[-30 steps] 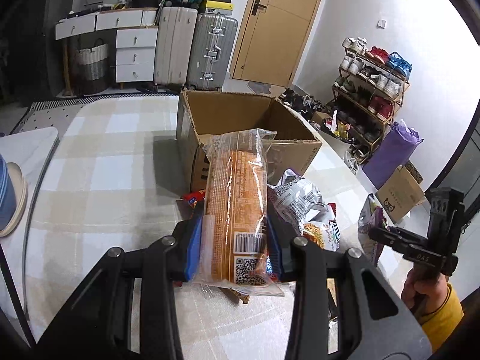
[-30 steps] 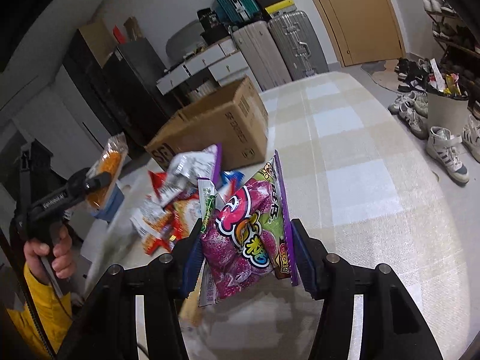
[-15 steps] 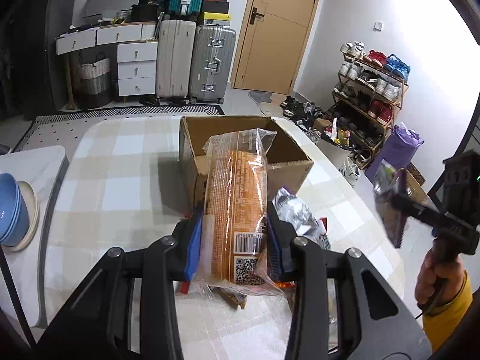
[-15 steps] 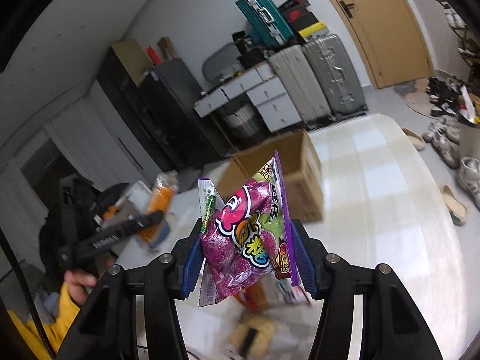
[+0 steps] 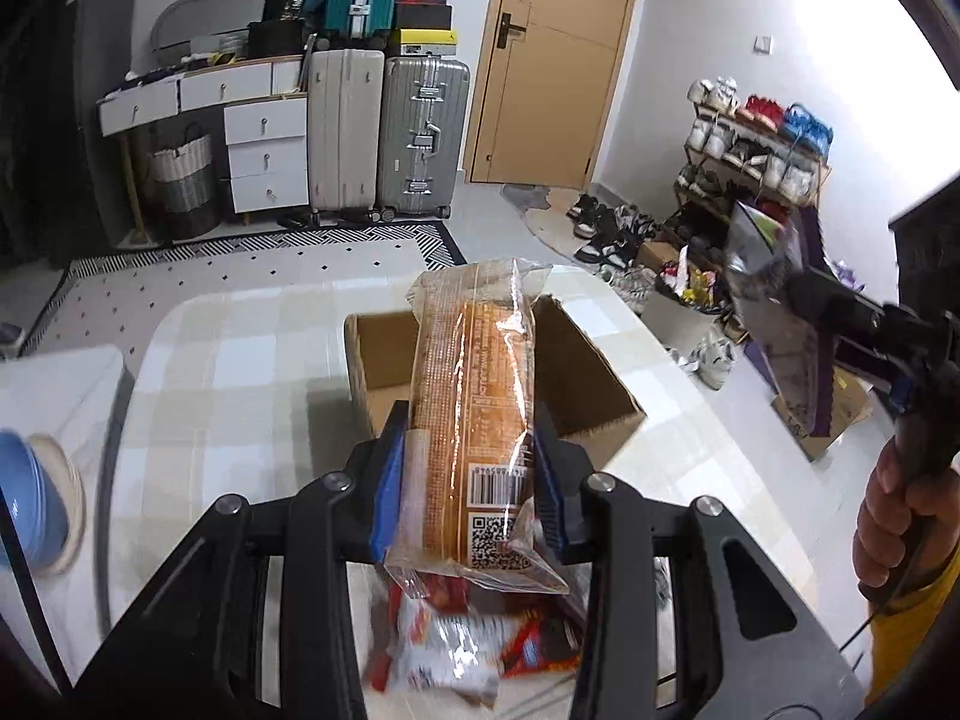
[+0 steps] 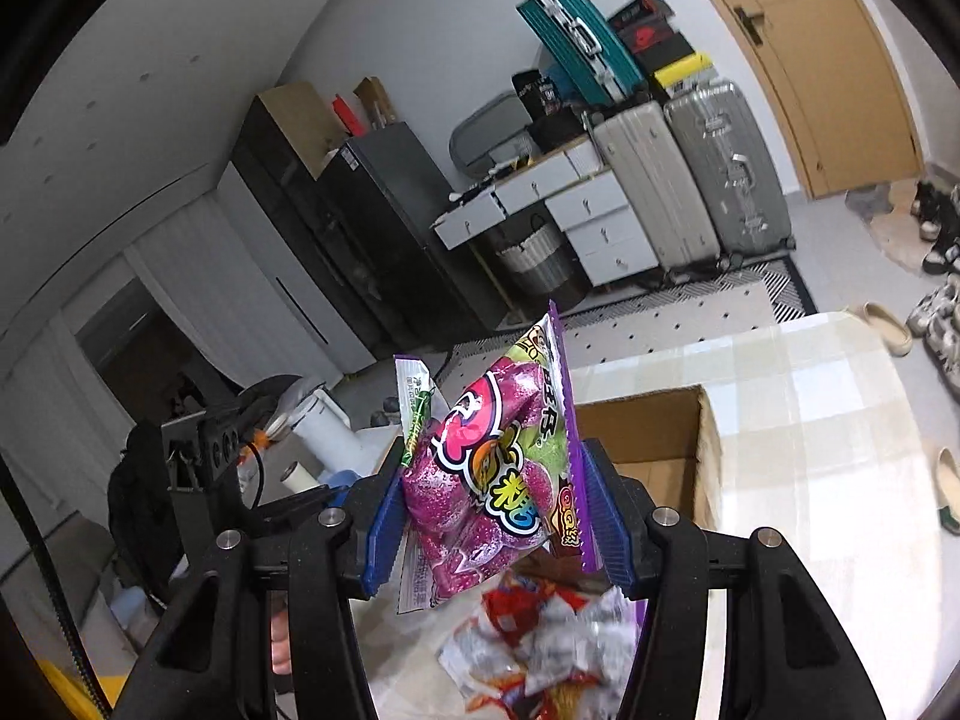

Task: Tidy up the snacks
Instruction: 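Lift both held bags and carry them over the open cardboard box, then open both tools to drop the bags into the box, then withdraw both tools back from the box toward the snack pile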

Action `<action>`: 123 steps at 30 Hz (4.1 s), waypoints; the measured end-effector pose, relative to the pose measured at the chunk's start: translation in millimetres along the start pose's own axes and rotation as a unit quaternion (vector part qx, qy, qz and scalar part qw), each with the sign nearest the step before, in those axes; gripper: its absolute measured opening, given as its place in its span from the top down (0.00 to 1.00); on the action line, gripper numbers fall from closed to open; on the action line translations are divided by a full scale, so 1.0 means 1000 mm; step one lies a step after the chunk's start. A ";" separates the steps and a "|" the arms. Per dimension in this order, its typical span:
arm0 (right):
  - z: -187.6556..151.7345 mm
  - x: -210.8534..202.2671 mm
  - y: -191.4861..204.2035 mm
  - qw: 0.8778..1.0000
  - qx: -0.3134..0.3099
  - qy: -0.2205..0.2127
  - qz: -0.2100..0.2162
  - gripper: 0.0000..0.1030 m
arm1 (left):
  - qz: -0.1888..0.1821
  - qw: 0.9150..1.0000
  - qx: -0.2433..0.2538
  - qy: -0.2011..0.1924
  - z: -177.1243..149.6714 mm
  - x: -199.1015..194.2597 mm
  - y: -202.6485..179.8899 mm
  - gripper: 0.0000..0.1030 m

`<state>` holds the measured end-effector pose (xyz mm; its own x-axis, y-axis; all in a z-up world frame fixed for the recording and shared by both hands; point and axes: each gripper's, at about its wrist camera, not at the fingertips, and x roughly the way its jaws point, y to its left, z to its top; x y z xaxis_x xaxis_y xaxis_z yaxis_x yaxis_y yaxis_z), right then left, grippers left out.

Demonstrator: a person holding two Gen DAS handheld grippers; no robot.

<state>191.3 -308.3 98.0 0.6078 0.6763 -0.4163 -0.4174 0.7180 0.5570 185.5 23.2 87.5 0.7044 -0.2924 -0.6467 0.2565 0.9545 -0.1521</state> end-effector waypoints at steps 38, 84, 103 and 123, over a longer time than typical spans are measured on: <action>-0.008 0.175 -0.096 0.983 0.013 0.168 -0.072 0.46 | 0.020 0.985 0.044 0.164 0.038 0.258 0.001 0.67; 0.003 0.094 -0.043 0.989 -0.026 0.115 -0.084 0.44 | 0.056 0.989 0.060 0.122 0.030 0.159 -0.014 0.58; -0.055 -0.088 0.074 0.990 -0.102 -0.078 -0.051 0.02 | 0.070 0.996 0.039 -0.031 -0.002 -0.054 -0.048 0.20; -0.184 -0.141 0.111 0.952 -0.228 -0.160 -0.129 0.00 | 0.102 0.981 0.003 -0.162 -0.136 -0.184 -0.041 0.01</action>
<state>-65.6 -293.6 86.4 0.8738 0.4354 -0.2166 -0.4321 0.8995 0.0649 -45.0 46.3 110.9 0.9148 -0.0990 -0.3915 0.0915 0.9951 -0.0380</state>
